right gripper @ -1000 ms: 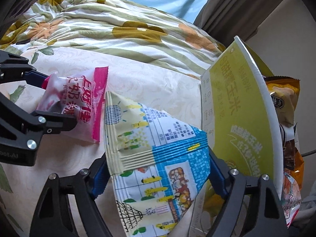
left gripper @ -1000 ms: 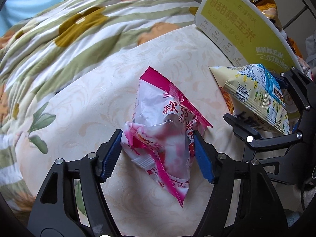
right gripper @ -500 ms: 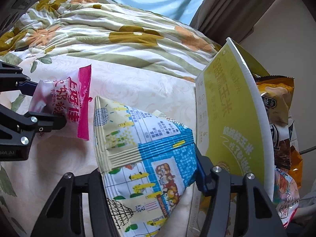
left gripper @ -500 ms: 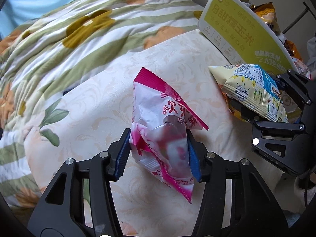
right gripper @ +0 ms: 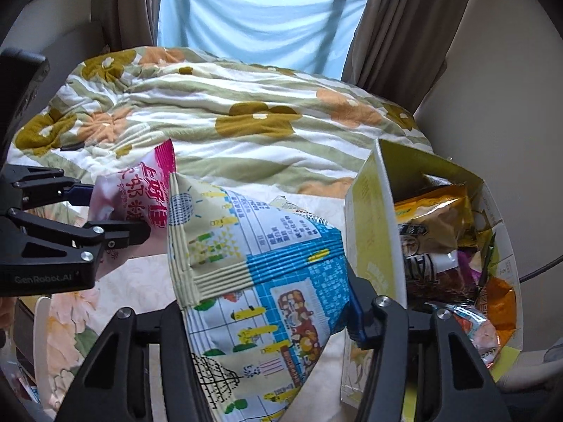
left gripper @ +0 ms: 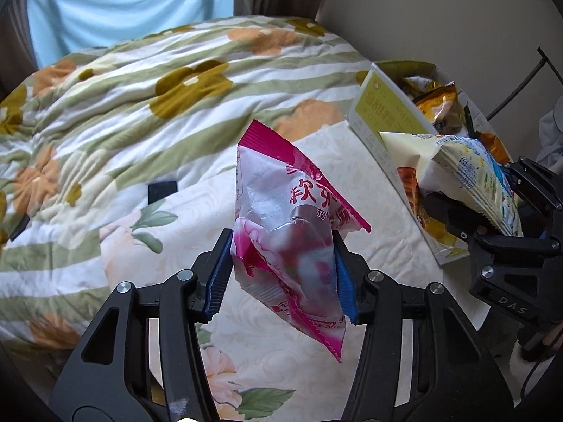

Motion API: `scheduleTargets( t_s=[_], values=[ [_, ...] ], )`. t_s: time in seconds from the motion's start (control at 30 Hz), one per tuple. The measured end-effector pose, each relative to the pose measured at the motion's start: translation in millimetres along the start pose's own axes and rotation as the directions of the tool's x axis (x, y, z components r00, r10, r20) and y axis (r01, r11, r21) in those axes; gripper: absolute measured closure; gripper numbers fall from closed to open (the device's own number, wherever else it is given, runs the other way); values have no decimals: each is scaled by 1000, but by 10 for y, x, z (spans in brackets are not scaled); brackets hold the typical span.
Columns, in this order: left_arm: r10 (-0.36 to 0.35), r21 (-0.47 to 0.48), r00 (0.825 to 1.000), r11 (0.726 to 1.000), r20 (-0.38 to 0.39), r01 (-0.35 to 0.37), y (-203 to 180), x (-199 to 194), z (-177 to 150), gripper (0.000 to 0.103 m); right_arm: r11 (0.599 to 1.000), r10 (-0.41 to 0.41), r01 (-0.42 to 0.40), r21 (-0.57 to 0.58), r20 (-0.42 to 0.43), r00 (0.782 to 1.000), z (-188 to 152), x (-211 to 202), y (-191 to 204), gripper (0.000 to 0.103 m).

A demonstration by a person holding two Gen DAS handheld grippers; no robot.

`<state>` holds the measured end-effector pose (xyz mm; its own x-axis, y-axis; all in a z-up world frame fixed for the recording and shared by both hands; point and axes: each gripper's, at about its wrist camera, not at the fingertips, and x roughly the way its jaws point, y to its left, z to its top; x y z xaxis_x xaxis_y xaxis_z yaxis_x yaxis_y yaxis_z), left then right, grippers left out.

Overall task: Organize snacks
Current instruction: 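Carry both held bags over the box and open both tools to drop them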

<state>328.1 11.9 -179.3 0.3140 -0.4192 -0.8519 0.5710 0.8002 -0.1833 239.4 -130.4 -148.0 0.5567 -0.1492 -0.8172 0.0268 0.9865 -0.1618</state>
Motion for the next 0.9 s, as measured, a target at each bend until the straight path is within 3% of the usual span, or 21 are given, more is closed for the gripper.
scheduleTargets(
  t_s=[0.1,0.27,0.47,0.7,0.9],
  values=[
    [13,17,999,1000,30,-13,-184,-174,118,55,998,43,-45,43,40,998,69,-272,-204,52],
    [14,21,996,1000,85,-16,-641,-397,330,55,996,44,-52,76,102,994,78,-579,-636,52],
    [3,16,990,1000,144,-5,-1433,-481,614,55,994,50,-63,92,140,989,40,-845,-1446,52],
    [-27,-18,990,999,139,29,-2407,-124,938,54,995,54,-66,81,146,988,-69,-810,-2260,52],
    [-10,-76,994,997,107,19,-2935,315,1176,51,992,84,-97,78,153,985,-87,-723,-2800,51]
  ],
)
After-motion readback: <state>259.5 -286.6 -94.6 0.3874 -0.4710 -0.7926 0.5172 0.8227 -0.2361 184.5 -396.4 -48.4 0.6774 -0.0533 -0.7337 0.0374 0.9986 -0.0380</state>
